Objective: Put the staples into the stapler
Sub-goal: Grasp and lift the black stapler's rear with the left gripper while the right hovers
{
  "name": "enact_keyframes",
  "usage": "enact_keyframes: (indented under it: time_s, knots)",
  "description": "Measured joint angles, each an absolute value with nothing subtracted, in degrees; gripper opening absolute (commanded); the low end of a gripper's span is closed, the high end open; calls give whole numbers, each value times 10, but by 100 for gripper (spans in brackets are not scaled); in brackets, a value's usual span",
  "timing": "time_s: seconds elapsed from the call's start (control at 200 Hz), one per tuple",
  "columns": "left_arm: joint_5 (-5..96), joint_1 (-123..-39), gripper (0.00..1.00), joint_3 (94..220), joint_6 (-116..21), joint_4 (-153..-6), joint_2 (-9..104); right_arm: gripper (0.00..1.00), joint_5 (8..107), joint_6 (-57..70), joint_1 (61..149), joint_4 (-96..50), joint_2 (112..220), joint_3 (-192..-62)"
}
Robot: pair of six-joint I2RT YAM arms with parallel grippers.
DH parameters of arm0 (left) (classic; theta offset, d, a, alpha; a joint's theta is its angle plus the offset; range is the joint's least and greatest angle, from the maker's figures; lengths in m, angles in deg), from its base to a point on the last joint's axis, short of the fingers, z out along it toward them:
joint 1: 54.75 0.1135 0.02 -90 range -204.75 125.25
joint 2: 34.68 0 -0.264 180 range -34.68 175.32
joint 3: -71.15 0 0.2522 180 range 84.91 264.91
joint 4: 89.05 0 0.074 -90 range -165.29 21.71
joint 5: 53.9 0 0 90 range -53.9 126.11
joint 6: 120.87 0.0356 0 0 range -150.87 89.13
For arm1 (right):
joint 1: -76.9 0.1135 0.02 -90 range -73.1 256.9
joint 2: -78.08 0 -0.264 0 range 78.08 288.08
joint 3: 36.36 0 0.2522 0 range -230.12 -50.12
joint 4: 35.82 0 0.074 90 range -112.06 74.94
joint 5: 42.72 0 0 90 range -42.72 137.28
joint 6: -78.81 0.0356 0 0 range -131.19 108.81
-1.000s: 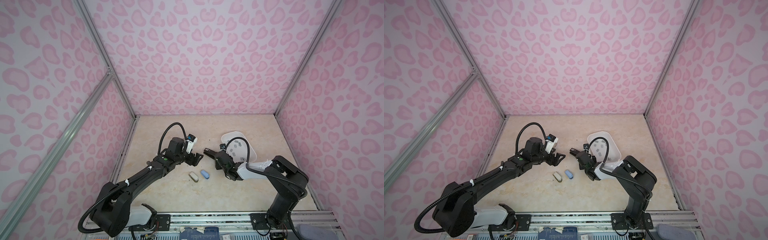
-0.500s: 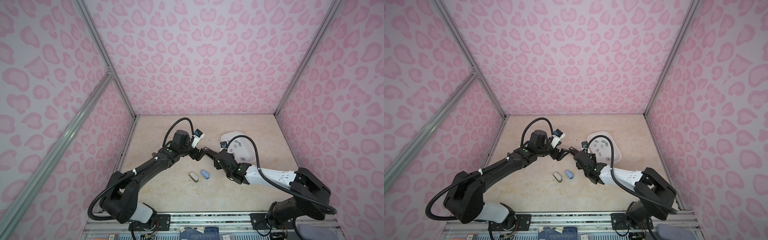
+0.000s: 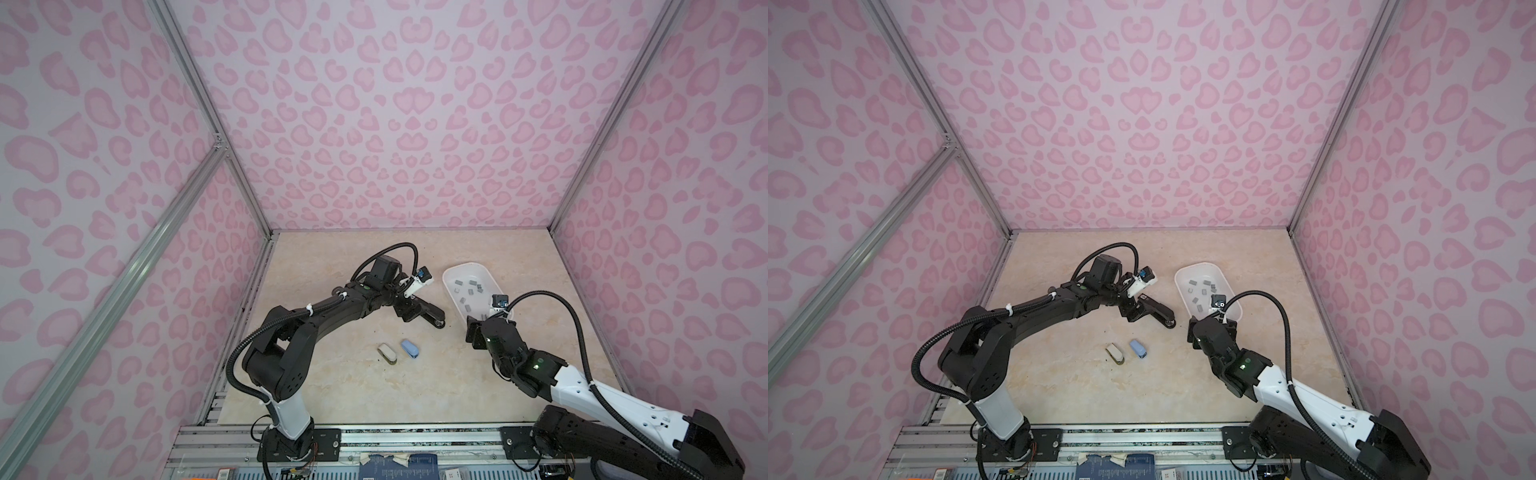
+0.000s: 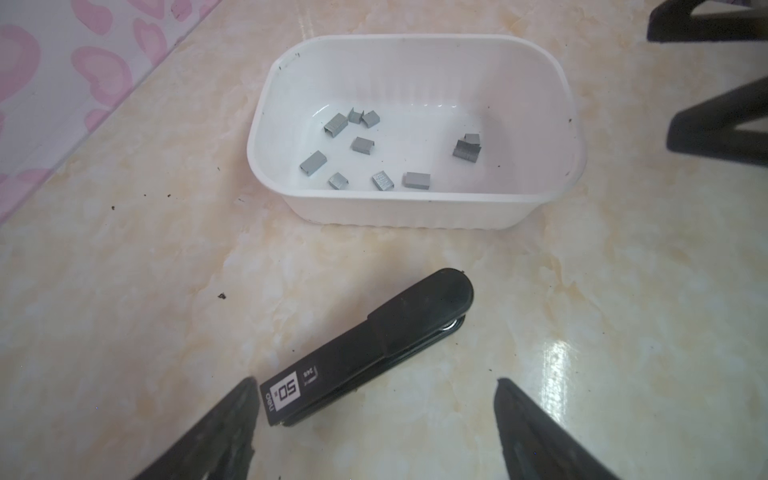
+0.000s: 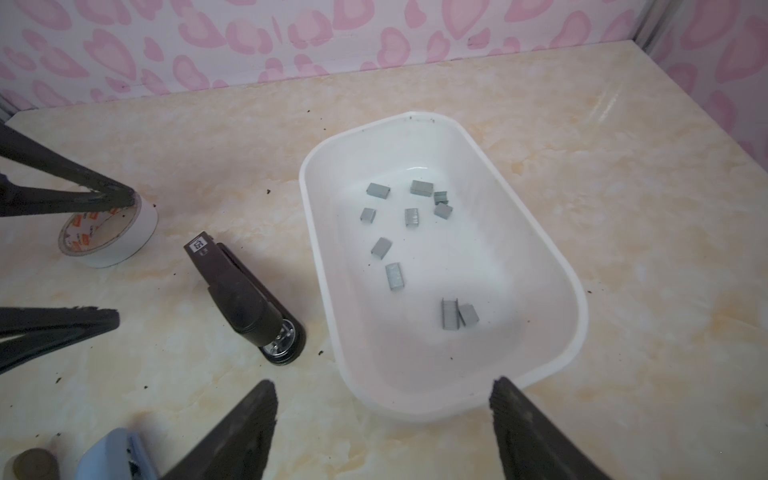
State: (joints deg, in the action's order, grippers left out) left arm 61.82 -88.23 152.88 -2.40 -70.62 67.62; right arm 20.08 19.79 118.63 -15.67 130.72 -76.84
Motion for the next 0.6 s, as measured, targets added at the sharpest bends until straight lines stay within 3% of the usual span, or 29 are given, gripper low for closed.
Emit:
enact_keyframes:
  time_s: [0.405,0.6]
  knots:
    - [626,-923,85,1625,135,-655,770,85,272,194,1133,-160,1263,-731]
    - [592,-950,79,1684,171,-615,827,86,282,192,1124,-162,1241,-720]
